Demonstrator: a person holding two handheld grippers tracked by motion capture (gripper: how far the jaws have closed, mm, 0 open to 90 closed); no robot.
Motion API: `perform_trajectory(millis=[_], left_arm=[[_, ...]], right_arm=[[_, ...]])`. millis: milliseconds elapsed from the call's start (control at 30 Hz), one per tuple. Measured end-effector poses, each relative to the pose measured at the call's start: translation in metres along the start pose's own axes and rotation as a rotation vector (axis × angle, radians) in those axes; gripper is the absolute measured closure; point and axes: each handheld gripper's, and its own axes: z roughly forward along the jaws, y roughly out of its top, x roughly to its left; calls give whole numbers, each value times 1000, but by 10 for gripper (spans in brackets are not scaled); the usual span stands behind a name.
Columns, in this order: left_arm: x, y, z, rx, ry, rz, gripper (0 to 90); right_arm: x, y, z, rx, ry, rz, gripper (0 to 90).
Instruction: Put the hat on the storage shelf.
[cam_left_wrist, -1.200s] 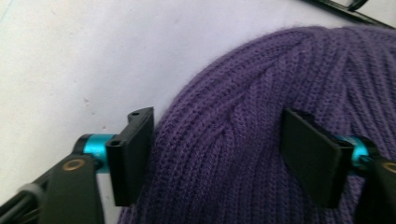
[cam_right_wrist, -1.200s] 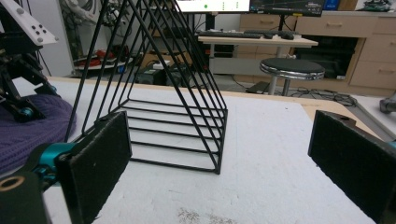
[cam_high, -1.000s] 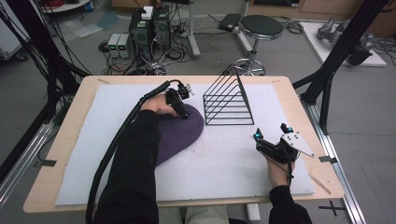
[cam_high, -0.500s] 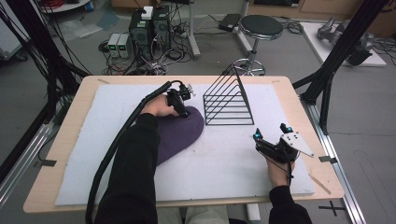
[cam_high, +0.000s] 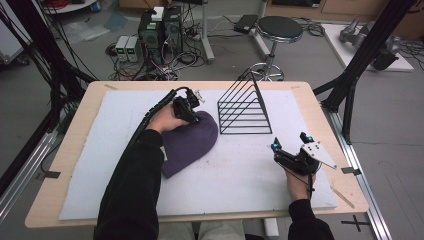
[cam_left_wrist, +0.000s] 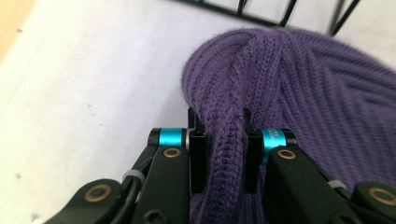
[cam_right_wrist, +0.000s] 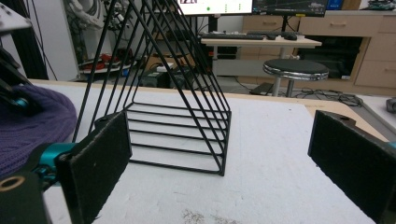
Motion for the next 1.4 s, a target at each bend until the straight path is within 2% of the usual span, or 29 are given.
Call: perform_trajectory(millis=[133,267,367,400,433,500,567,700,833,867,933,1067,1200,1300,1367,1400], left_arm=[[-7,-4,-16,-49,56,-5,787],[-17,-13,-25,-114,134,-40,786],[-28,-21,-32,-137,222,-45,782],[-30,-23,-34,-149,230,-54,782],[-33,-25,-38,-170,250,-66,782],[-40,-28,-47,-205,312,-67,782],[-46,-31,-56,-261,354,-90,781],[-58,-38,-79,-384,439,-118,779],[-68,-50,-103,-541,536,-197,778],[-71,-53,-108,-578,581,-229,775],[-75,-56,-113,-603,641,-242,774],[-82,-63,-124,-679,696,-254,774],[-93,-65,-138,-788,734,-267,773],[-100,-64,-148,-874,749,-291,773],[-104,-64,-153,-924,733,-304,771],[-106,-63,-154,-933,735,-299,771]], right_arm=[[1,1,1,-4,3,1,52],[2,2,0,-9,9,-4,52],[3,2,-1,-10,8,6,52],[2,2,-2,-9,6,5,52],[2,2,-2,-9,8,7,52],[3,2,-1,-9,9,3,52],[4,2,-1,-4,13,10,52],[6,2,0,-8,15,-7,52],[8,2,0,-4,22,-4,52],[9,2,1,-4,25,-6,52],[10,2,2,-4,31,-11,52],[13,2,3,-2,44,-23,52],[15,2,3,0,48,-24,52],[17,2,3,-2,49,-23,52],[17,2,2,-8,47,-26,52],[18,3,1,-15,46,-28,52]])
